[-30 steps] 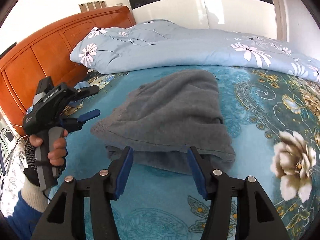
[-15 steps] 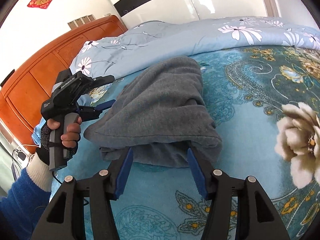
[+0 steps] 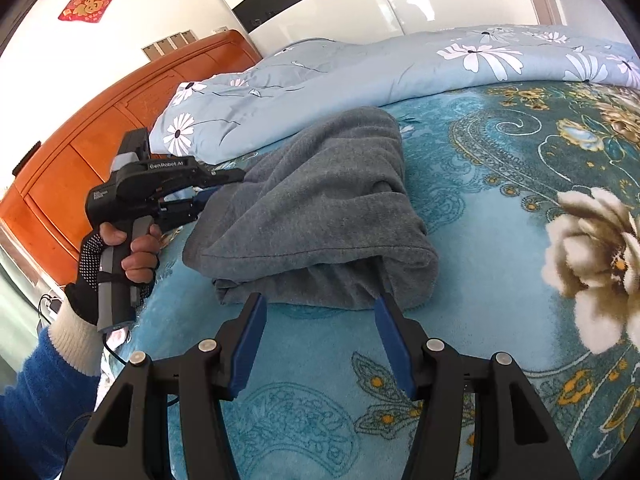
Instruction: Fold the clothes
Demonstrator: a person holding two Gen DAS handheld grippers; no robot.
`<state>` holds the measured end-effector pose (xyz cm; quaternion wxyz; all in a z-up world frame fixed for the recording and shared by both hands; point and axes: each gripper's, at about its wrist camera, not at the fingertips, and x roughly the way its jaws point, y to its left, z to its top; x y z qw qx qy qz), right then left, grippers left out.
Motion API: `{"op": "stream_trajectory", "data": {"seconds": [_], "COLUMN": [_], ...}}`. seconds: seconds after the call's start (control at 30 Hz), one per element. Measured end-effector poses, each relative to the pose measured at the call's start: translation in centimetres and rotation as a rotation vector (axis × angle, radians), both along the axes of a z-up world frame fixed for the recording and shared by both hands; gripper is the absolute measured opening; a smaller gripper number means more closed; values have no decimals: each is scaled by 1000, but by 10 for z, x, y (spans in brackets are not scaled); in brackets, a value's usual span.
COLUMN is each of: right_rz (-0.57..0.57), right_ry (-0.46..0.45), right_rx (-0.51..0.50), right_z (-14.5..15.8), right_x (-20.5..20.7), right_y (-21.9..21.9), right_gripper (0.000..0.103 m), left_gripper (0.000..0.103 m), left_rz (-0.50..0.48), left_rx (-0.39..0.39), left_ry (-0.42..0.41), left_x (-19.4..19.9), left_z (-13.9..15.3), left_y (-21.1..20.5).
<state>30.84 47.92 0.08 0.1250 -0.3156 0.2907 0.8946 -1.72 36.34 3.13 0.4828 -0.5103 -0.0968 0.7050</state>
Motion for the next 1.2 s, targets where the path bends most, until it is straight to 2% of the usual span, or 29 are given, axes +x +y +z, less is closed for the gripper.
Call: {"op": "stream_trajectory", "data": {"seconds": [0.03,0.07,0.17,0.2,0.4,0.47,0.53,0.63,0.67,0.73,0.77,0.8,0.83,0.9,0.97,1.07,1.13,1.17,1.2], "right_rz": [-1,-2,-6,-6,-16,-21,-27,-35,-38,-29,-22,-22,-28,-42,-49,-56,-61,-64,-67], "right_ry": [2,5,12,11,22,30,38,49,53,60,61,55,42,23,18,10,5,3,0], "right_rx": [-1,-4,-13,-16,-26,-24,-22,-18,-15,-2,2,4,2,-17,-45,-65,-77,-83,-89], "right_z": [1,1,2,2,5,8,10,14,16,21,23,22,20,14,8,-1,-4,-5,-7], "right_x": [1,2,2,1,-3,-4,-5,-7,-9,-18,-23,-28,-33,-38,-37,-29,-25,-22,-20], "right_y": [0,1,3,3,11,16,20,27,29,36,40,43,46,52,52,49,48,48,48], "right_gripper": [58,58,58,58,58,58,58,58,58,58,58,58,58,58,58,58,58,58,58], "left_gripper": [21,4,4,4,5,5,8,12,14,30,49,57,58,63,63,58,48,39,26], "left_rz": [-9,-18,-4,10,136,153,146,112,96,75,71,67,62,43,27,20,20,20,20], "left_rx": [31,57,54,35,-60,-69,-60,-34,-20,-46,-75,-95,-111,-129,-130,-41,-18,-21,-25], "left_ry": [13,27,75,65,-59,-102,-106,-93,-86,-29,7,27,43,-3,-84,-179,-176,-156,-135], "left_x": [5,9,11,6,-30,-36,-35,-31,-28,-19,-15,-12,-9,-9,-10,-9,-5,-3,-1], "left_z": [13,24,34,26,-50,-71,-74,-65,-58,-45,-41,-41,-42,-53,-68,-77,-73,-69,-66], "left_y": [-4,-9,-24,-27,-48,-52,-53,-53,-54,-56,-56,-57,-58,-59,-61,-68,-69,-68,-66]}}
